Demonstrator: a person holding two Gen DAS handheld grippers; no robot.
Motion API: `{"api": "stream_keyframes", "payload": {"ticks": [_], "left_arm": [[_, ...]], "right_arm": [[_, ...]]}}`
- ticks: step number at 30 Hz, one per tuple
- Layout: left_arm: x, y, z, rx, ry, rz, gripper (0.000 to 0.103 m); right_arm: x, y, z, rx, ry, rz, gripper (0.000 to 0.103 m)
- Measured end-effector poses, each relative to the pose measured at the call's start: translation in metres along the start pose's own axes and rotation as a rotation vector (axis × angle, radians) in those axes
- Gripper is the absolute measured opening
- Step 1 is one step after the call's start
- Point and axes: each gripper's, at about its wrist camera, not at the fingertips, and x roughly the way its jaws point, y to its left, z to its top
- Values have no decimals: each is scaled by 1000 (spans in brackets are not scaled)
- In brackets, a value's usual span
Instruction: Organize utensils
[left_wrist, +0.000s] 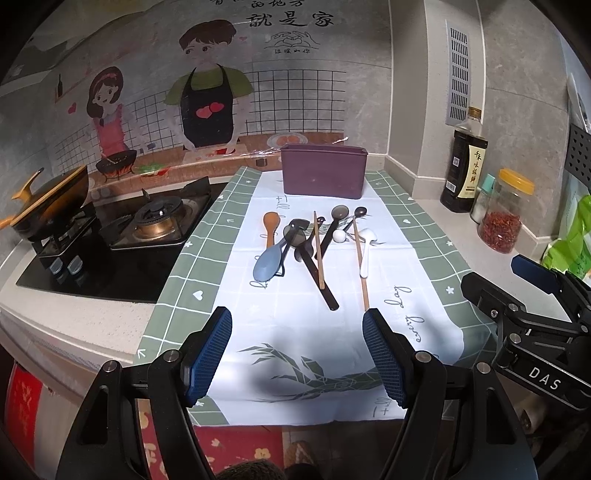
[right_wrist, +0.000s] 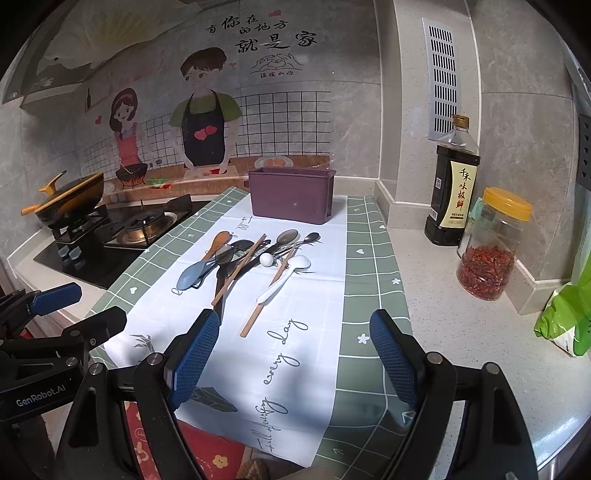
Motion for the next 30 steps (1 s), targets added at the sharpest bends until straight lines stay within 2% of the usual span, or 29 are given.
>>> {"api": "stream_keyframes", "payload": {"ticks": [30], "left_arm": [[0, 4, 1, -4, -4, 2, 73]], "right_arm": [[0, -1, 1, -2, 5, 4, 81]]}}
